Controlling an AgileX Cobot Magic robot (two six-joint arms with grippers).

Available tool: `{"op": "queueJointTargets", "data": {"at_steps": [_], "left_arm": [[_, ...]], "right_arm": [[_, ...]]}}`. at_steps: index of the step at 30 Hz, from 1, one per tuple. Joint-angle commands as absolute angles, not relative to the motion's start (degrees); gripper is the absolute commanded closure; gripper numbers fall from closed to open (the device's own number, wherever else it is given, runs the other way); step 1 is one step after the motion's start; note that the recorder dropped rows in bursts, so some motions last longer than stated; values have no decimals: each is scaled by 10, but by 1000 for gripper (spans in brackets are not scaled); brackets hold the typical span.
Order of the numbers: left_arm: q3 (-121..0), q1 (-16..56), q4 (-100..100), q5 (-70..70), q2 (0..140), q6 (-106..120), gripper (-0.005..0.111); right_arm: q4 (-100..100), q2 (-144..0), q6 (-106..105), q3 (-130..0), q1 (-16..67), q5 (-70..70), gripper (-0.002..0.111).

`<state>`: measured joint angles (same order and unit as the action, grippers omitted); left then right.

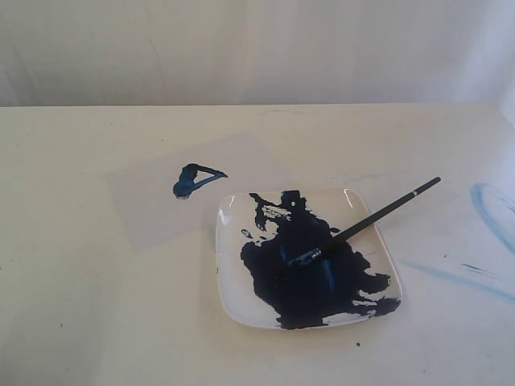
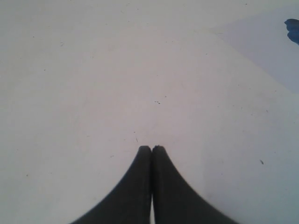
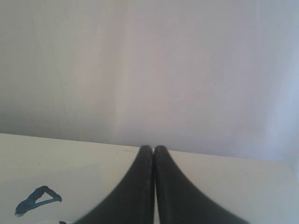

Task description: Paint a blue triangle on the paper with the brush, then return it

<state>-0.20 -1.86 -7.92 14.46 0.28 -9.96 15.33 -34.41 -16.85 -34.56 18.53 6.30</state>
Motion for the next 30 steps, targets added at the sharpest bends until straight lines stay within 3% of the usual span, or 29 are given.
{"op": "queueJointTargets", "data": {"at_steps": [1, 12, 17, 24, 30], "left_arm": [[0, -20, -80, 144, 0, -104, 107], [0, -20, -80, 144, 0, -104, 107], [0, -20, -80, 144, 0, -104, 107], [0, -20, -80, 144, 0, -104, 107], [0, -20, -80, 144, 0, -104, 107]], "right_arm": [[151, -291, -168, -323, 187, 65, 108], [161, -5, -142, -238, 188, 146, 108], [140, 0, -104, -194, 188, 167, 108], [13, 0, 18, -7, 187, 166, 108], [13, 0, 17, 0, 187, 191, 108]]}}
